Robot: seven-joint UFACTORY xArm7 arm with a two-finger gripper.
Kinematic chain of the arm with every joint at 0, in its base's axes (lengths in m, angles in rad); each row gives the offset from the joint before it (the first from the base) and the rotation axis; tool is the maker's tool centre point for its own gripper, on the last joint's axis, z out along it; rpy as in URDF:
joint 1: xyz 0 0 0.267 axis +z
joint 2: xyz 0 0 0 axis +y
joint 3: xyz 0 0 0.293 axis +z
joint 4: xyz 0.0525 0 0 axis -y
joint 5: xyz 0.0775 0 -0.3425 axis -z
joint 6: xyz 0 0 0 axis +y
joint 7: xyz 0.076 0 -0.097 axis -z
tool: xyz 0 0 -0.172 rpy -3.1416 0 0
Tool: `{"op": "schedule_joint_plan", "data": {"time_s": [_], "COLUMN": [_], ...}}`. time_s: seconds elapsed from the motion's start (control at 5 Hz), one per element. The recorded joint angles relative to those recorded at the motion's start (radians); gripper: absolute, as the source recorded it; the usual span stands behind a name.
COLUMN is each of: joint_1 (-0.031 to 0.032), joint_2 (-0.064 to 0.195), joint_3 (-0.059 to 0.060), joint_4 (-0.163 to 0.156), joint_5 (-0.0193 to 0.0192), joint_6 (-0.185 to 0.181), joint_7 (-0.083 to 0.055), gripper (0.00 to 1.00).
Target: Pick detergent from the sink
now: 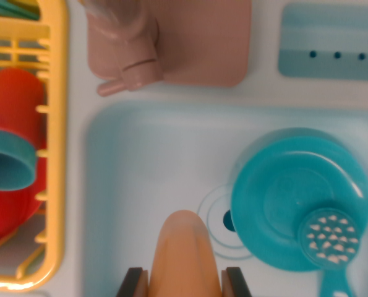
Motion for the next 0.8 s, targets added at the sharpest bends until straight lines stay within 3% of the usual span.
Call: {"op": "schedule_joint_plan", "data": {"time_s": [0.2,0.4,0.6,0.8], "joint_1": [0.0002,0.0002,0.0003,0.0003], "joint_2": [-0.014,-0.014,-0.028,-0.028], "joint_3": [0.000,0.000,0.000,0.000], "joint_4": [0.033,0.033,0.066,0.066], "joint_5": [-0.0012,-0.0012,-0.0024,-0.0024], "joint_6": [0.047,0.047,0.095,0.095], "joint_7": [0.001,0.001,0.002,0.002], "gripper": [1.00,1.00,1.00,1.00]}}
